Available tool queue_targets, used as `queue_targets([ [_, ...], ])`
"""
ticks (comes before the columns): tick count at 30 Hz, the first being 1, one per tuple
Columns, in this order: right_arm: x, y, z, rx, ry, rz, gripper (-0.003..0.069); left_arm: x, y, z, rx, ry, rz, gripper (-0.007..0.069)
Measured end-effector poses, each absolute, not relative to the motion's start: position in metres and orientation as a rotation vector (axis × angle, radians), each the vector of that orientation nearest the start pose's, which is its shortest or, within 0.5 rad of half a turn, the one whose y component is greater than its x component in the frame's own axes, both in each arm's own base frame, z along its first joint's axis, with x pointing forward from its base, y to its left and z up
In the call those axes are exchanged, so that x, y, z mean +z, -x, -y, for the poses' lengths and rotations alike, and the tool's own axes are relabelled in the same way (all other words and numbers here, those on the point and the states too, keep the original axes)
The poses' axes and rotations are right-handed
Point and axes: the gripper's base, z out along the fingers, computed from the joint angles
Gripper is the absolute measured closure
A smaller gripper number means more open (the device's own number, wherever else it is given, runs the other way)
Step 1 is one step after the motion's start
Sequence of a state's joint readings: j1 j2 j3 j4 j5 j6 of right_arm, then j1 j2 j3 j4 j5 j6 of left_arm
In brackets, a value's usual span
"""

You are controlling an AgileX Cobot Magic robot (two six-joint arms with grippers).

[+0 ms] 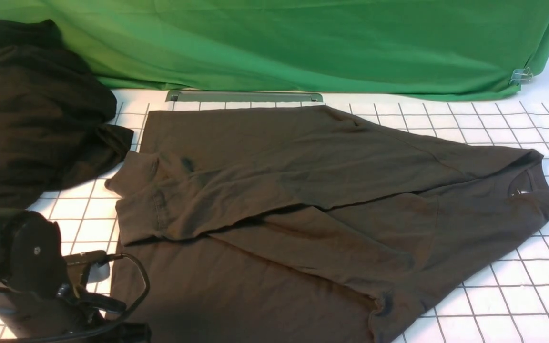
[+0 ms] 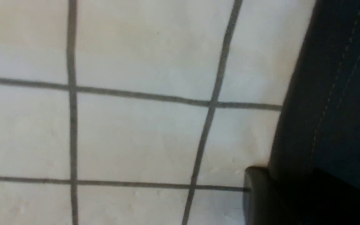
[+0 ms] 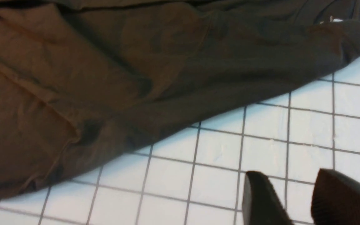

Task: Fold a long-sleeved shirt over a white checkered tablecloth.
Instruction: 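Grasp the near edge of the shirt at its hem and shoulder corners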

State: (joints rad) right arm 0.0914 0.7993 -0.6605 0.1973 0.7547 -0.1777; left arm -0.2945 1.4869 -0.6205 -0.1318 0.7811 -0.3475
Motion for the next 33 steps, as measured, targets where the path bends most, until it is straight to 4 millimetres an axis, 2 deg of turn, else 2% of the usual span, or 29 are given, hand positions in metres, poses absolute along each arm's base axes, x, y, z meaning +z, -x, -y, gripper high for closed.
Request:
queue_targets([
  [1, 0.297, -0.143, -0.027, 0.192, 0.227, -2.357, 0.042, 0.157, -0.199, 0.069, -0.152, 0.232, -3.148, 0.0519],
  [2, 0.296, -0.143, -0.031, 0.205, 0.268, -2.361, 0.0419, 0.157, -0.199, 0.07, -0.162, 0.214, -3.148, 0.0568],
  [4, 0.294, -0.141, -0.04, 0.235, 0.345, -2.372, 0.041, 0.158, -0.199, 0.071, -0.181, 0.206, -3.138, 0.0596],
  [7, 0.285, -0.139, -0.063, 0.305, 0.552, -2.43, 0.0326, 0.167, -0.2, 0.07, -0.215, 0.224, -3.11, 0.0602],
  [8, 0.279, -0.139, -0.075, 0.329, 0.664, -2.456, 0.0265, 0.177, -0.202, 0.067, -0.23, 0.242, -3.094, 0.0602],
  [10, 0.274, -0.139, -0.085, 0.338, 0.759, -2.462, 0.0219, 0.184, -0.203, 0.065, -0.24, 0.255, -3.077, 0.0602],
  [11, 0.266, -0.139, -0.099, 0.346, 0.892, -2.463, 0.0162, 0.193, -0.205, 0.061, -0.256, 0.262, -3.051, 0.0602],
  [14, 0.25, -0.144, -0.128, 0.321, 1.111, -2.429, 0.0099, 0.204, -0.205, 0.056, -0.276, 0.279, -3.018, 0.0602],
  [16, 0.241, -0.148, -0.142, 0.284, 1.206, -2.408, 0.0089, 0.205, -0.204, 0.054, -0.277, 0.28, -3.021, 0.0602],
  [17, 0.231, -0.154, -0.158, 0.23, 1.306, -2.39, 0.0084, 0.205, -0.203, 0.054, -0.275, 0.272, -3.026, 0.0602],
  [18, 0.226, -0.158, -0.166, 0.191, 1.356, -2.381, 0.0083, 0.205, -0.203, 0.054, -0.275, 0.269, -3.026, 0.0602],
  [20, 0.219, -0.164, -0.174, 0.133, 1.418, -2.367, 0.0081, 0.205, -0.203, 0.054, -0.275, 0.267, -3.026, 0.0602],
  [23, 0.203, -0.183, -0.194, 0.026, 1.501, -2.37, 0.0081, 0.205, -0.203, 0.054, -0.275, 0.264, -3.026, 0.0602],
  [27, 0.185, -0.198, -0.207, -0.027, 1.55, -2.393, 0.0081, 0.206, -0.203, 0.054, -0.277, 0.264, -3.025, 0.0602],
  [33, 0.166, -0.207, -0.211, -0.132, 1.649, -2.375, 0.0081, 0.206, -0.203, 0.054, -0.276, 0.24, -3.025, 0.0602],
])
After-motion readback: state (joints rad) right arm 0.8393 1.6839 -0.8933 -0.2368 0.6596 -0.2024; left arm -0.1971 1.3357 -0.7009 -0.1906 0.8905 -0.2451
